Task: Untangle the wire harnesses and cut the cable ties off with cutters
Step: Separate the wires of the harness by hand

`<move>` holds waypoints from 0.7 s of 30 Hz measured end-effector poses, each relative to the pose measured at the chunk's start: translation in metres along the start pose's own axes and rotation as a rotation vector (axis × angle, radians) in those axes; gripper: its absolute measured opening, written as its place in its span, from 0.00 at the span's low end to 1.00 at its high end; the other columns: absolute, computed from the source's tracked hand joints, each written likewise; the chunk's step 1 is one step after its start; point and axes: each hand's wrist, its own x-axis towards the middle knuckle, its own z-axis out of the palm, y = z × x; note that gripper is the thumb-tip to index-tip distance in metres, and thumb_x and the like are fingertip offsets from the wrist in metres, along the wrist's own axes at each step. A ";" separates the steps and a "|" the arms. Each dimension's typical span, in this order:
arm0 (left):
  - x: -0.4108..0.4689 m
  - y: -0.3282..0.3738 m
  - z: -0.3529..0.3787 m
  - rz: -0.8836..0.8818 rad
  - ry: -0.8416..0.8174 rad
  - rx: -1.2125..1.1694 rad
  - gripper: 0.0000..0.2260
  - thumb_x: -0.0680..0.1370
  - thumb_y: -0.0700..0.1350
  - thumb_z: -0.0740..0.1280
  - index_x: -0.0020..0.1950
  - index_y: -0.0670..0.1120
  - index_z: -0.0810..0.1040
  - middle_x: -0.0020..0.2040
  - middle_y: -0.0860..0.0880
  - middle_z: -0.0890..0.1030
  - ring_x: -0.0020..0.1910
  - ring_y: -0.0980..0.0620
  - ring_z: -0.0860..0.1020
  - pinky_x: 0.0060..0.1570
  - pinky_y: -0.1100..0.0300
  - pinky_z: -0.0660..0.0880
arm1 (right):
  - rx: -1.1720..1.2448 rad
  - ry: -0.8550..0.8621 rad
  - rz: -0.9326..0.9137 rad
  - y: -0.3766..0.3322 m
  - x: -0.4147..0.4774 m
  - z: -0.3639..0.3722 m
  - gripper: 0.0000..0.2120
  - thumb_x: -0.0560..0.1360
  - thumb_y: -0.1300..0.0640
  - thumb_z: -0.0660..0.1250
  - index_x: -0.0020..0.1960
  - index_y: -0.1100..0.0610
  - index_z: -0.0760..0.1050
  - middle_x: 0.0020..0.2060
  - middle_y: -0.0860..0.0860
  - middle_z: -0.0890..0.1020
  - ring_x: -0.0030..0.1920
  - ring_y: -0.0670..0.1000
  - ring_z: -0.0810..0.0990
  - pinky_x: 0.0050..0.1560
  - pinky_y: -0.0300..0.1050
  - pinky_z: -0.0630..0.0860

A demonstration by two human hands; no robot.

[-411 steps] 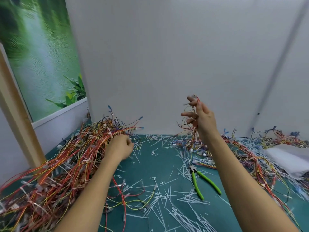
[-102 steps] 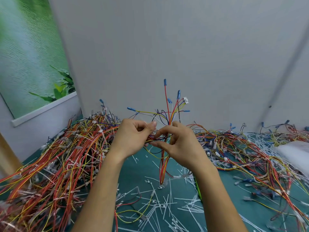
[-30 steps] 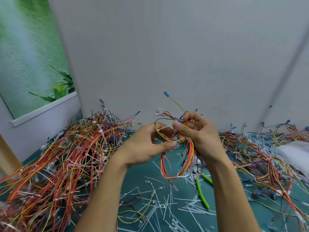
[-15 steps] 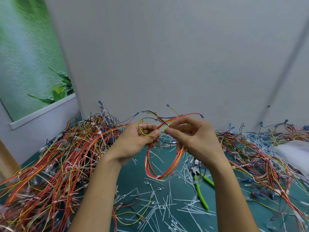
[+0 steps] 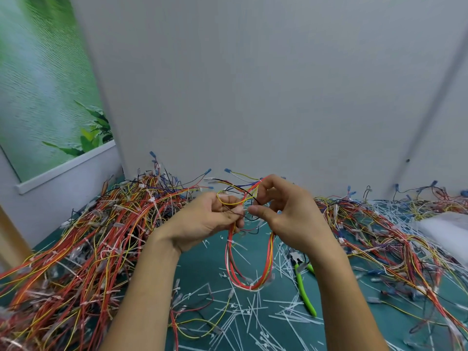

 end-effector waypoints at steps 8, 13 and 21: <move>-0.003 0.003 -0.001 -0.013 -0.055 -0.033 0.04 0.76 0.38 0.66 0.50 0.39 0.75 0.41 0.46 0.77 0.41 0.51 0.78 0.43 0.61 0.79 | 0.018 0.095 -0.043 0.004 0.003 0.008 0.22 0.73 0.69 0.75 0.35 0.49 0.68 0.32 0.51 0.81 0.35 0.42 0.83 0.36 0.46 0.76; 0.000 0.008 -0.003 0.117 0.114 -0.102 0.08 0.77 0.36 0.66 0.55 0.36 0.75 0.41 0.44 0.77 0.40 0.52 0.77 0.42 0.62 0.78 | 0.037 0.089 -0.090 -0.001 0.000 0.000 0.12 0.73 0.61 0.78 0.41 0.49 0.77 0.38 0.43 0.81 0.25 0.50 0.69 0.30 0.43 0.67; 0.012 0.010 0.010 0.321 0.236 -0.350 0.09 0.76 0.39 0.67 0.54 0.37 0.75 0.39 0.46 0.75 0.40 0.52 0.75 0.45 0.59 0.76 | -0.127 -0.041 -0.166 -0.013 -0.005 0.000 0.07 0.72 0.49 0.79 0.48 0.50 0.86 0.26 0.46 0.77 0.25 0.47 0.65 0.29 0.40 0.62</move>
